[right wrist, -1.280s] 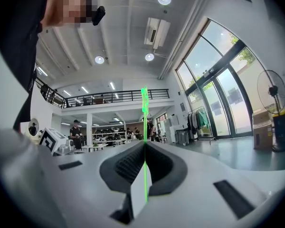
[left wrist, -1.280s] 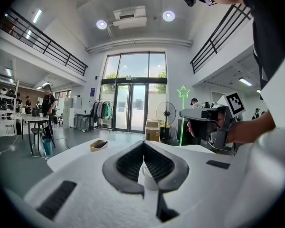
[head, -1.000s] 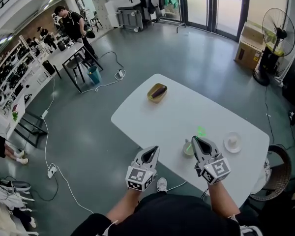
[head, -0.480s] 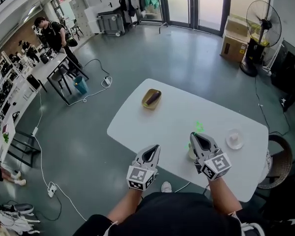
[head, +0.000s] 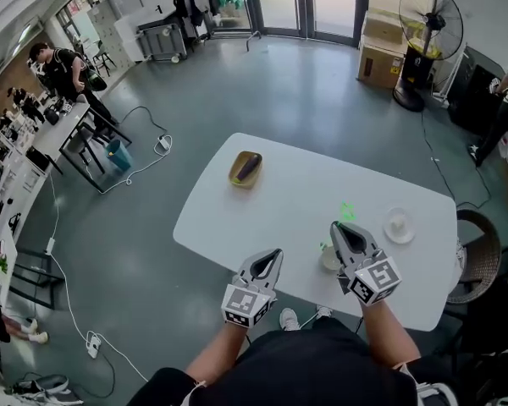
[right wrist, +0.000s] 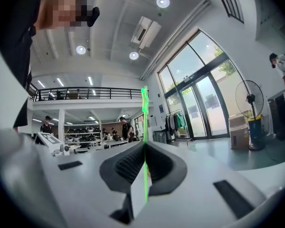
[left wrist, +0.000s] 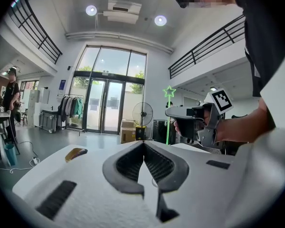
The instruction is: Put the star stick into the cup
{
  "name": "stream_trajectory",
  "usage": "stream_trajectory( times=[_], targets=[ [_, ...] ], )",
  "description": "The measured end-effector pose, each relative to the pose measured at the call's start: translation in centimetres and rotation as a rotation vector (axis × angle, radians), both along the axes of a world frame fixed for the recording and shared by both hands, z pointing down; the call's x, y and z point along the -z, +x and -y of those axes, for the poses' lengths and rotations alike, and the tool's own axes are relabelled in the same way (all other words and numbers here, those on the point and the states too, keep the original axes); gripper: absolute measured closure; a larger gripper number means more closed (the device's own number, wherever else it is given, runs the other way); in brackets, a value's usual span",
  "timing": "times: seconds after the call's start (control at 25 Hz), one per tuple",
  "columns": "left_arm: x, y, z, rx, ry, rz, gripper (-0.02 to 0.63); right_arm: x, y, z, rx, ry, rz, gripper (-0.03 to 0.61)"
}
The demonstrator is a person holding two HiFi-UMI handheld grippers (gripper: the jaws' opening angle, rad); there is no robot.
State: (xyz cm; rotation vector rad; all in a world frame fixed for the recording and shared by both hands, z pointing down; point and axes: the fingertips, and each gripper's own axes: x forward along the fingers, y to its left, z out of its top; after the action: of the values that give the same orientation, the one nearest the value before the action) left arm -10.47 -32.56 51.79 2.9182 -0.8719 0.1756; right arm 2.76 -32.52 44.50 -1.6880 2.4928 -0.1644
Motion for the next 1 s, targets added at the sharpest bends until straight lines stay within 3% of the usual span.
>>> stream_trajectory(
  times=[0.56,0.8,1.0],
  targets=[
    [-2.5,5.1,-2.1,-0.103,-0.031,-0.003,0.601,-4.8,5.3,-1.1,-0.025,-0.124,-0.026,0.569],
    [-3.5,5.5,-1.8,-0.068,-0.069,0.022,0.601,-7.4,6.3,-0.4,-0.043,-0.180,-0.006,0.569],
    [-2.9,5.8,-1.1,-0.064,-0.054,-0.015,0.601,-9.8,6.7,0.5,-0.062,-0.235,0.039,0.569]
  ],
)
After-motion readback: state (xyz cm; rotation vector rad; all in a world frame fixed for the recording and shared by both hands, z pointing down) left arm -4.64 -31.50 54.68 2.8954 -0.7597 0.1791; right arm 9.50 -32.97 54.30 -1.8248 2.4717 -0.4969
